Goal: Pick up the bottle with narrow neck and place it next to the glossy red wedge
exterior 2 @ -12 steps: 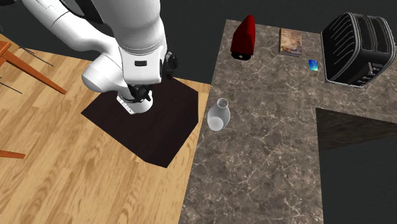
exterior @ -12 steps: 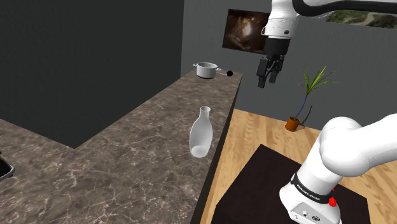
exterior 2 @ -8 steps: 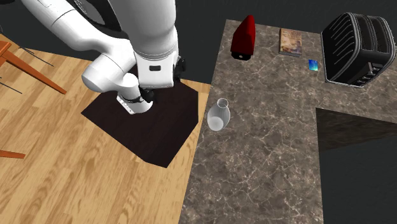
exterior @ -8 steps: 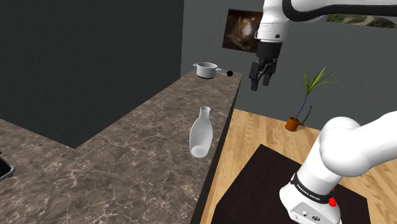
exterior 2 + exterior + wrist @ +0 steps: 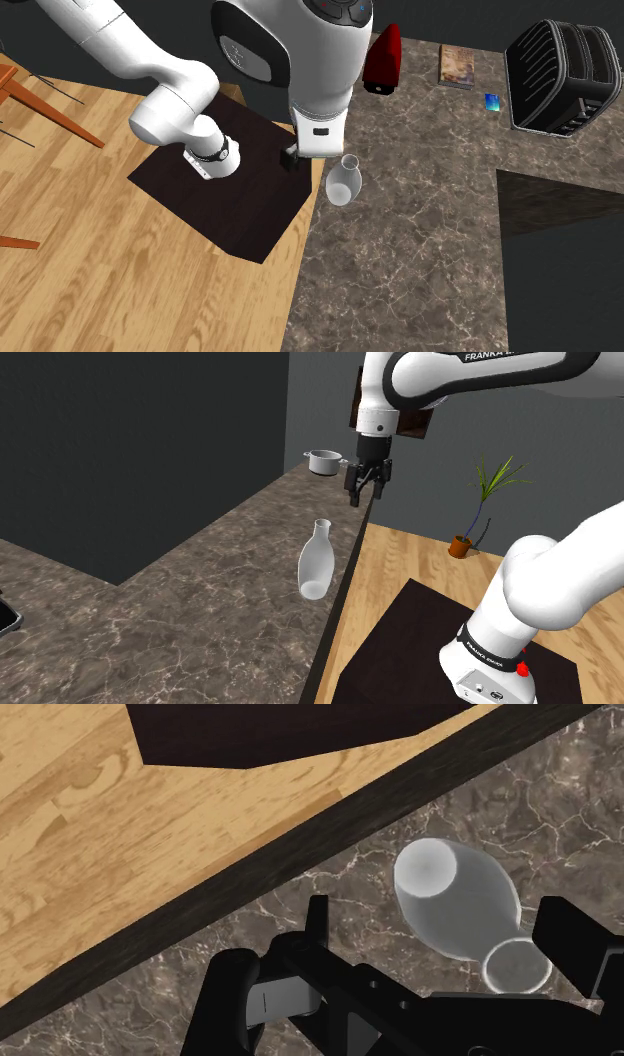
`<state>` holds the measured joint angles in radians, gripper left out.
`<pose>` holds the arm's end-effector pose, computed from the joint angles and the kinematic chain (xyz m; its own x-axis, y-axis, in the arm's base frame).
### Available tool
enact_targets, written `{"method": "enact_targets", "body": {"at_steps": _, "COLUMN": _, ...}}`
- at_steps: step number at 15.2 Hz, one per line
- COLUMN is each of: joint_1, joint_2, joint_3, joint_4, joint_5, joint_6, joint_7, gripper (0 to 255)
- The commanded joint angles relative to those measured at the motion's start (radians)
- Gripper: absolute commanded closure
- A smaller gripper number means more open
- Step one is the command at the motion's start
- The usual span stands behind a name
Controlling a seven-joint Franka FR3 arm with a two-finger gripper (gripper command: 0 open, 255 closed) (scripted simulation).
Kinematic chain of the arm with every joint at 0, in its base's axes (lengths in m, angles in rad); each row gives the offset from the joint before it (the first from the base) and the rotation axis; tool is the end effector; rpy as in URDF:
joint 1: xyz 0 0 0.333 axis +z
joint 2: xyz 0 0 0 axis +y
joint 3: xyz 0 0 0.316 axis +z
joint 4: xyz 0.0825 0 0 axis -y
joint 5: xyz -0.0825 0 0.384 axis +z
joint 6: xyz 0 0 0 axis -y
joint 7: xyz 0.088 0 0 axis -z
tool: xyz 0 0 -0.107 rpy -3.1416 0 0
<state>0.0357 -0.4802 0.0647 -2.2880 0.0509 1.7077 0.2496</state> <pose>0.3942 0.0474 0.5257 0.9808 -0.1661 -0.1024 -0.1664 -0.9860 0.0059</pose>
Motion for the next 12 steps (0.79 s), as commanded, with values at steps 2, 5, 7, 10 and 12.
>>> {"method": "enact_targets", "body": {"at_steps": 2, "joint_1": 0.007, "joint_2": 0.103, "joint_3": 0.026, "joint_4": 0.037, "joint_5": 0.013, "joint_6": 0.064, "joint_7": 0.043, "gripper": 0}}
{"method": "enact_targets", "body": {"at_steps": 5, "joint_1": 0.014, "joint_2": 0.212, "joint_3": 0.050, "joint_4": 0.091, "joint_5": 0.018, "joint_6": 0.116, "joint_7": 0.086, "gripper": 0}}
{"method": "enact_targets", "body": {"at_steps": 7, "joint_1": 0.018, "joint_2": 0.286, "joint_3": 0.064, "joint_4": 0.133, "joint_5": 0.018, "joint_6": 0.146, "joint_7": 0.114, "gripper": 0}}
{"method": "enact_targets", "body": {"at_steps": 10, "joint_1": 0.024, "joint_2": 0.359, "joint_3": 0.076, "joint_4": 0.166, "joint_5": 0.016, "joint_6": 0.183, "joint_7": 0.141, "gripper": 0}}
{"method": "enact_targets", "body": {"at_steps": 12, "joint_1": 0.025, "joint_2": 0.363, "joint_3": 0.077, "joint_4": 0.143, "joint_5": 0.017, "joint_6": 0.211, "joint_7": 0.141, "gripper": 0}}
